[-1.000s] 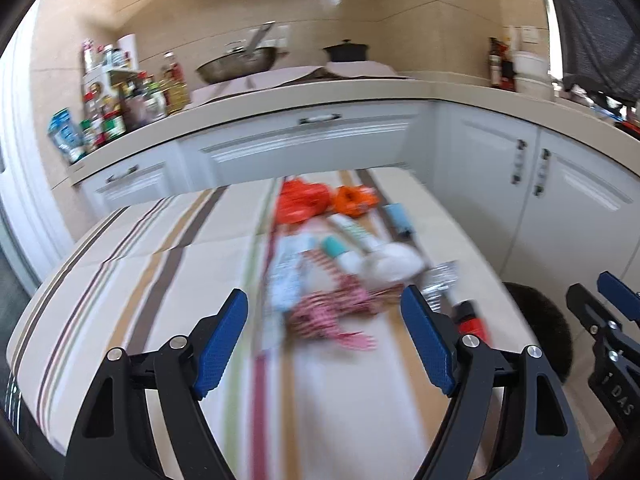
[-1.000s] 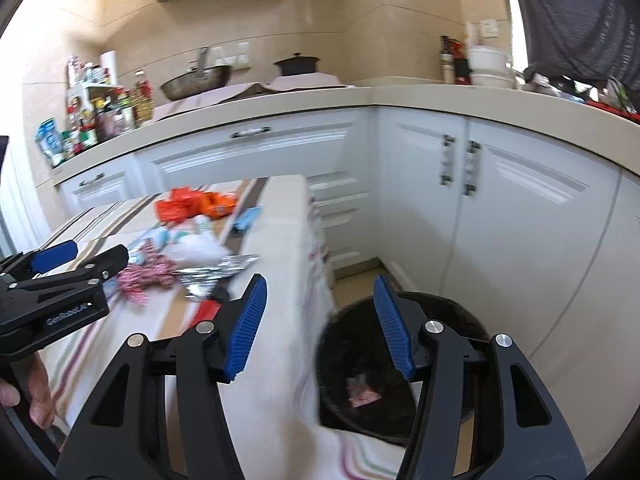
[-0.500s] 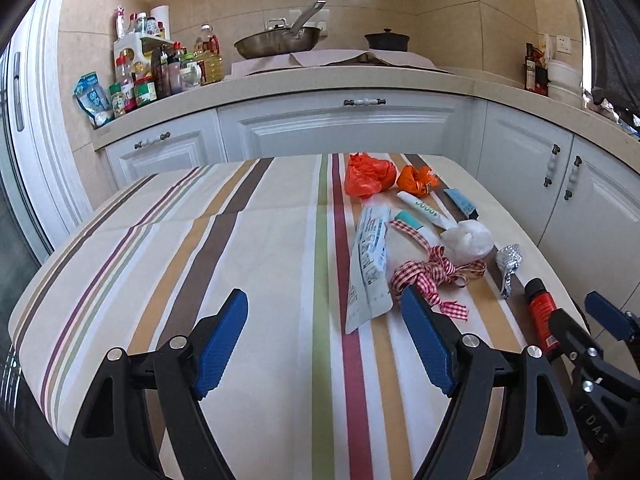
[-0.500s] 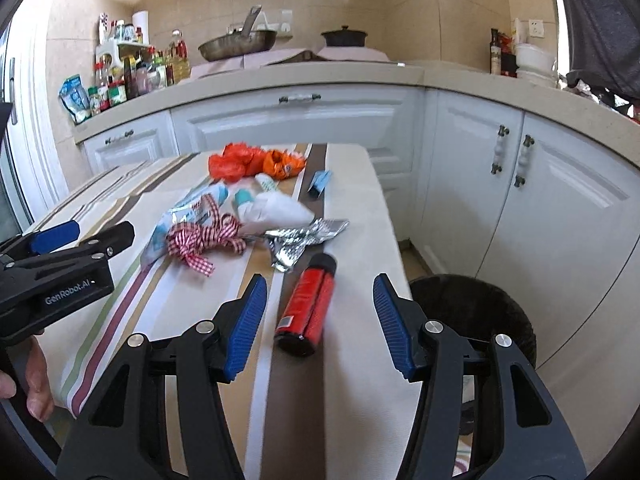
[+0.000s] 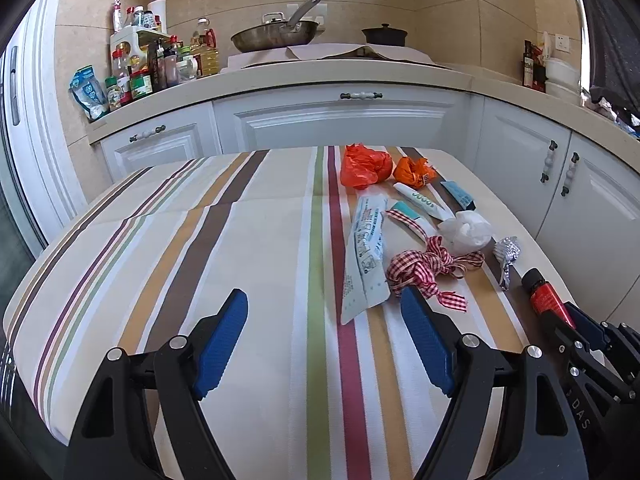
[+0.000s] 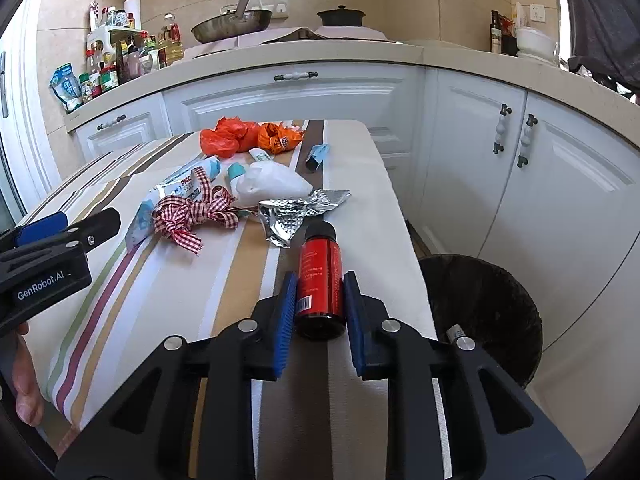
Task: Collect trash
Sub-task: 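Return to the table and grasp the red spray can with the right gripper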
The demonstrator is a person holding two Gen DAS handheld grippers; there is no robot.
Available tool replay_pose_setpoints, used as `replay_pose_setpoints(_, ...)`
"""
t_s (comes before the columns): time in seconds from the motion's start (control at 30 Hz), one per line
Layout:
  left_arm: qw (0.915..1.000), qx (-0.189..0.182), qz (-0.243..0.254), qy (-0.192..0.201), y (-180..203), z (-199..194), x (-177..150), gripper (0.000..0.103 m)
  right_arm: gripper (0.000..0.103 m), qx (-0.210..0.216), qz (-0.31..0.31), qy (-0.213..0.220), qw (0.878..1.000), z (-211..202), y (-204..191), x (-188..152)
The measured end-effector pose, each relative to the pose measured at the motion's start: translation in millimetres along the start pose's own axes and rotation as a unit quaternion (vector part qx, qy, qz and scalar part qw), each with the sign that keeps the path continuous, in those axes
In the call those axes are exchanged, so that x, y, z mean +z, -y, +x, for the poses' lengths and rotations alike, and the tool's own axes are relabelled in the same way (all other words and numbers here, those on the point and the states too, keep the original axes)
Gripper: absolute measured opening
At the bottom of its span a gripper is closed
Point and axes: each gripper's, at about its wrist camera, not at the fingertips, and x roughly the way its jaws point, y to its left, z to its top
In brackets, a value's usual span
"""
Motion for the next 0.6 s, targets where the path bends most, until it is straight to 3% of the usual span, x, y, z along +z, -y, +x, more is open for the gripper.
replay_pose_setpoints(0.3,0.9999,-0.006,0.015,-0.001,14,1,1,0.077,0.023,0.004,0.006,0.021,1.0,-11,12,3)
replay_pose_setpoints(0.6,0.9998,0.014,0.012,-0.004,10,9,6,0.077,0.023,0.003,0.017,0.033,0.999,-17,26,8)
